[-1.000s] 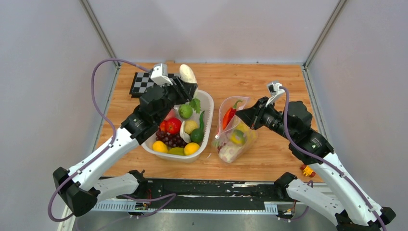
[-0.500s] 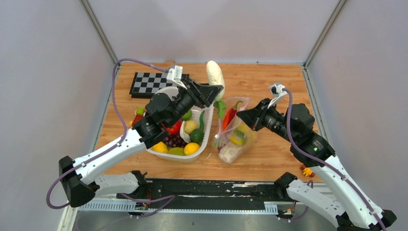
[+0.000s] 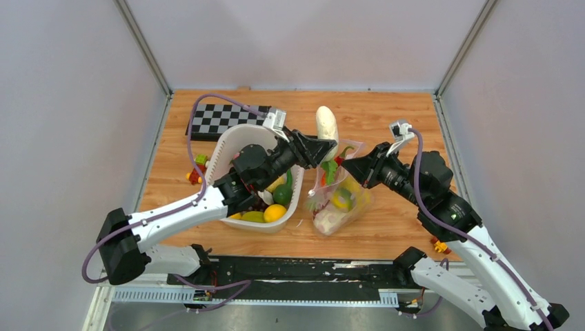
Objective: Place the food in the zip-top bag and seal the zipper
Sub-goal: Place the fake vegetable in the zipper food storage bag.
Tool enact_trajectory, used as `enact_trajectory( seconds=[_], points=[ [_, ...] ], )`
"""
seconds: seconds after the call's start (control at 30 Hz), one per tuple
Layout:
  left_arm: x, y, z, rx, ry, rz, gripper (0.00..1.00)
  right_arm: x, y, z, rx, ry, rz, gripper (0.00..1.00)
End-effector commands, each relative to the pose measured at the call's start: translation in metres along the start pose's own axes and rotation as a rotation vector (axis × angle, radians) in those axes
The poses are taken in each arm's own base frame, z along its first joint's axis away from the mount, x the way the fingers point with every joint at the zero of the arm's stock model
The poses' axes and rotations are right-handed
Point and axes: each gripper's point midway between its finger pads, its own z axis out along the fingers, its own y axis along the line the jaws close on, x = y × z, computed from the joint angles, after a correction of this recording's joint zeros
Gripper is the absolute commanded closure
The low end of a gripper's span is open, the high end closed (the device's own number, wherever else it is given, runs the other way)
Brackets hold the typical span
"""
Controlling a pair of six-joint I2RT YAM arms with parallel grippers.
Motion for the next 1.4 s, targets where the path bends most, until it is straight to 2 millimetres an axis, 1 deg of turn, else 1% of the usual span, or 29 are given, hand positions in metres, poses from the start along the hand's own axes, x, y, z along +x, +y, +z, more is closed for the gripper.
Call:
enact_trajectory(
  seconds=[0.0, 0.07, 0.23, 0.3, 0.37, 0.43, 0.6, 0.73, 0.83, 0.93, 0.97, 1.03, 1.13, 1.17, 1.2, 1.23, 1.3, 1.33, 1.37],
  points=[
    [0.008, 0.003, 0.003, 0.008, -0.039, 0.038, 0.48, -0.024, 0.014, -0.006, -0.04, -0.089, 0.005, 1.0],
    [0.015, 0.011, 0.005, -0.008, -0.028, 0.056, 0.46, -0.026, 0.015, -0.007, -0.042, -0.095, 0.003, 1.0],
    [0.029, 0.016, 0.005, -0.03, 0.011, 0.124, 0.42, -0.026, 0.015, -0.008, -0.044, -0.097, 0.002, 1.0],
    [0.029, 0.021, 0.005, -0.057, 0.017, 0.192, 0.39, -0.026, 0.015, -0.007, -0.043, -0.095, 0.004, 1.0],
    [0.027, 0.023, 0.004, -0.075, 0.042, 0.286, 0.33, -0.026, 0.015, -0.008, -0.044, -0.097, 0.007, 1.0],
    [0.027, 0.02, 0.004, -0.057, 0.066, 0.337, 0.27, -0.026, 0.016, -0.008, -0.045, -0.097, 0.008, 1.0],
    [0.044, 0.002, 0.004, 0.056, 0.157, 0.361, 0.18, -0.029, 0.017, -0.008, -0.048, -0.106, 0.006, 1.0],
    [0.04, -0.009, -0.003, 0.117, 0.162, 0.391, 0.12, -0.029, 0.017, -0.01, -0.044, -0.11, 0.005, 1.0],
    [0.033, -0.016, -0.012, 0.146, 0.178, 0.453, 0.12, -0.029, 0.015, -0.012, -0.036, -0.115, 0.0, 1.0],
    [0.03, -0.017, -0.017, 0.151, 0.203, 0.496, 0.12, -0.032, 0.015, -0.015, -0.035, -0.127, -0.004, 1.0],
    [0.031, -0.015, -0.018, 0.145, 0.215, 0.505, 0.15, -0.032, 0.016, -0.016, -0.039, -0.132, -0.007, 1.0],
    [0.039, -0.018, -0.02, 0.184, 0.26, 0.528, 0.2, -0.034, 0.019, -0.017, -0.058, -0.14, -0.019, 1.0],
    [0.052, -0.023, -0.022, 0.237, 0.344, 0.558, 0.33, -0.035, 0.024, -0.018, -0.083, -0.141, -0.031, 1.0],
    [0.054, -0.019, -0.022, 0.22, 0.367, 0.564, 0.38, -0.035, 0.025, -0.018, -0.089, -0.14, -0.034, 1.0],
    [0.052, -0.017, -0.021, 0.195, 0.373, 0.567, 0.44, -0.035, 0.026, -0.018, -0.095, -0.138, -0.038, 1.0],
    [0.05, -0.012, -0.022, 0.162, 0.382, 0.566, 0.46, -0.034, 0.026, -0.018, -0.097, -0.137, -0.041, 1.0],
    [0.038, -0.009, -0.023, 0.108, 0.344, 0.554, 0.45, -0.033, 0.026, -0.018, -0.099, -0.131, -0.05, 1.0],
    [0.03, -0.01, -0.026, 0.089, 0.33, 0.544, 0.42, -0.032, 0.027, -0.018, -0.102, -0.129, -0.054, 1.0],
    [0.021, -0.014, -0.028, 0.076, 0.322, 0.538, 0.33, -0.032, 0.027, -0.019, -0.105, -0.127, -0.061, 1.0]
  ],
)
